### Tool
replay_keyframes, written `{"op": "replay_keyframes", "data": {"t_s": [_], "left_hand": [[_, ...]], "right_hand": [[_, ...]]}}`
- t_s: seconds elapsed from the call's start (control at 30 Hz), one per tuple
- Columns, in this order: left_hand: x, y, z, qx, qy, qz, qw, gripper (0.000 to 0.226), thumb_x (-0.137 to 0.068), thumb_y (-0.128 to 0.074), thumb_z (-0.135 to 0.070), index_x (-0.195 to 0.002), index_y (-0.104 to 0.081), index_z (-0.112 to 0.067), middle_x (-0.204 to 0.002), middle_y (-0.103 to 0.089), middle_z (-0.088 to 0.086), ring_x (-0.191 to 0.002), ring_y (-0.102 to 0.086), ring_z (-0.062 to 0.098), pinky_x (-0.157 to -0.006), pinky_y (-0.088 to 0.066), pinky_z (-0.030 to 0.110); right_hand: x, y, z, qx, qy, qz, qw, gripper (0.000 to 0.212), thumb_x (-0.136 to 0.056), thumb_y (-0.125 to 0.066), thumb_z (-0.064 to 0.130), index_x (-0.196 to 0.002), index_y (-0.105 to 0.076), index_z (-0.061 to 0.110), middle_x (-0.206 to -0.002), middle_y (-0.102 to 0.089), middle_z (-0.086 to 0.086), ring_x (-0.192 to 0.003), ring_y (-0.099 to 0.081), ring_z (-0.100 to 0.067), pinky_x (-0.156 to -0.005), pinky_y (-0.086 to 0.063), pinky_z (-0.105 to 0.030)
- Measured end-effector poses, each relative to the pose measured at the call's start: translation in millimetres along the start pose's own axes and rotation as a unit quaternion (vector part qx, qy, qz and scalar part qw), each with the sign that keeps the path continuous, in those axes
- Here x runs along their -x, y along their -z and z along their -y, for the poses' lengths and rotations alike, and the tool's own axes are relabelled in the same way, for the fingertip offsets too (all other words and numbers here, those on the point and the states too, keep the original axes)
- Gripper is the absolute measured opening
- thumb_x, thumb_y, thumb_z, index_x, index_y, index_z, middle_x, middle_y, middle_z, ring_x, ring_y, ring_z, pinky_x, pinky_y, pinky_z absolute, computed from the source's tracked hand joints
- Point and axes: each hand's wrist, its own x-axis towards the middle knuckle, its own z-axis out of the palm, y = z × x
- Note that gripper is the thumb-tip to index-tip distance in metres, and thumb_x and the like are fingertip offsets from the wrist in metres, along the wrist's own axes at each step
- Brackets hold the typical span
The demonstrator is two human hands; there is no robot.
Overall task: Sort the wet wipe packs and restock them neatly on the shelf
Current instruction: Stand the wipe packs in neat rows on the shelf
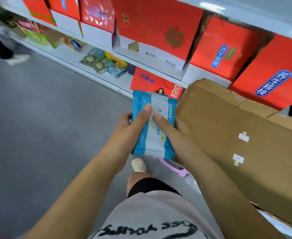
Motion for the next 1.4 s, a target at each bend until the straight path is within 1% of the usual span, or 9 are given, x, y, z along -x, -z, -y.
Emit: {"op": "replay_keyframes", "data": {"t_s": [0.1, 0.23, 0.53, 0.7, 0.93, 1.1, 1.2, 1.3, 1.4], "left_hand": [[-19, 29, -23, -0.008, -0.009, -0.020, 1.000, 0.102, -0.059, -0.071, -0.088, -0.135, -0.053, -0.022, -0.117, -0.077, 0.000, -0.101, -0.077, 0.020, -0.095, -0.059, 0.045], [-59, 68, -59, -0.030, -0.011, -0.039, 0.999, 0.101, -0.055, -0.064, -0.089, -0.131, -0.052, -0.025, -0.113, -0.077, -0.002, -0.094, -0.078, 0.016, -0.088, -0.062, 0.044], [-158, 149, -140, -0.077, -0.006, -0.066, 0.995, 0.090, -0.059, -0.077, -0.081, -0.128, -0.058, -0.028, -0.111, -0.078, -0.004, -0.097, -0.077, 0.020, -0.091, -0.060, 0.048], [-210, 152, -180, -0.020, -0.018, -0.027, 0.999, 0.077, -0.069, -0.083, -0.067, -0.130, -0.058, -0.026, -0.112, -0.078, -0.005, -0.102, -0.076, 0.020, -0.096, -0.058, 0.049], [-306, 134, -253, -0.068, -0.058, 0.078, 0.993, 0.071, -0.077, -0.081, -0.059, -0.134, -0.054, -0.027, -0.111, -0.078, -0.006, -0.099, -0.076, 0.015, -0.095, -0.059, 0.046], [-365, 119, -307, -0.162, -0.087, 0.173, 0.968, 0.059, -0.087, -0.070, -0.056, -0.134, -0.050, -0.027, -0.106, -0.075, -0.010, -0.084, -0.075, 0.002, -0.075, -0.061, 0.028], [-392, 103, -333, -0.187, -0.078, 0.224, 0.953, 0.062, -0.081, -0.073, -0.062, -0.131, -0.054, -0.031, -0.107, -0.077, -0.012, -0.094, -0.076, 0.008, -0.090, -0.060, 0.041], [-407, 81, -351, -0.209, -0.087, 0.263, 0.938, 0.044, -0.087, -0.070, -0.058, -0.121, -0.058, -0.034, -0.104, -0.077, -0.015, -0.094, -0.075, 0.005, -0.078, -0.059, 0.028], [-416, 59, -365, -0.219, -0.080, 0.285, 0.930, 0.044, -0.085, -0.070, -0.060, -0.119, -0.059, -0.034, -0.102, -0.078, -0.013, -0.091, -0.076, 0.007, -0.077, -0.058, 0.031]], "right_hand": [[-32, -27, 4, 0.033, 0.037, -0.048, 0.998, 0.056, -0.077, -0.072, 0.049, -0.119, -0.057, 0.016, -0.112, -0.074, 0.000, -0.101, -0.072, -0.017, -0.092, -0.058, -0.044], [-82, -64, 15, 0.065, 0.068, -0.067, 0.993, 0.037, -0.089, -0.068, 0.045, -0.115, -0.059, 0.020, -0.106, -0.074, 0.003, -0.096, -0.072, -0.011, -0.082, -0.060, -0.032], [-191, -111, 55, 0.070, 0.058, -0.109, 0.990, 0.020, -0.096, -0.060, 0.045, -0.111, -0.063, 0.033, -0.102, -0.075, 0.008, -0.091, -0.073, -0.009, -0.085, -0.060, -0.034], [-237, -110, 87, -0.046, 0.030, -0.122, 0.991, 0.024, -0.097, -0.063, 0.032, -0.118, -0.067, 0.021, -0.114, -0.074, -0.007, -0.109, -0.069, -0.031, -0.097, -0.054, -0.053], [-299, -103, 129, -0.152, 0.054, -0.184, 0.970, 0.030, -0.097, -0.061, 0.026, -0.126, -0.064, 0.019, -0.118, -0.073, -0.009, -0.111, -0.069, -0.032, -0.092, -0.056, -0.048], [-342, -107, 163, -0.267, 0.086, -0.238, 0.930, 0.034, -0.095, -0.061, 0.020, -0.128, -0.064, 0.014, -0.122, -0.070, -0.014, -0.114, -0.066, -0.036, -0.099, -0.052, -0.052], [-354, -104, 180, -0.293, 0.126, -0.271, 0.908, 0.033, -0.092, -0.063, 0.021, -0.124, -0.066, 0.013, -0.119, -0.071, -0.014, -0.103, -0.071, -0.032, -0.082, -0.057, -0.040], [-357, -91, 193, -0.323, 0.155, -0.290, 0.887, 0.030, -0.096, -0.054, 0.017, -0.122, -0.063, 0.006, -0.098, -0.073, -0.011, -0.075, -0.072, -0.024, -0.056, -0.058, -0.032], [-359, -69, 207, -0.335, 0.183, -0.323, 0.866, 0.040, -0.090, -0.056, 0.013, -0.128, -0.060, 0.002, -0.121, -0.067, -0.022, -0.097, -0.067, -0.033, -0.078, -0.058, -0.040]]}}
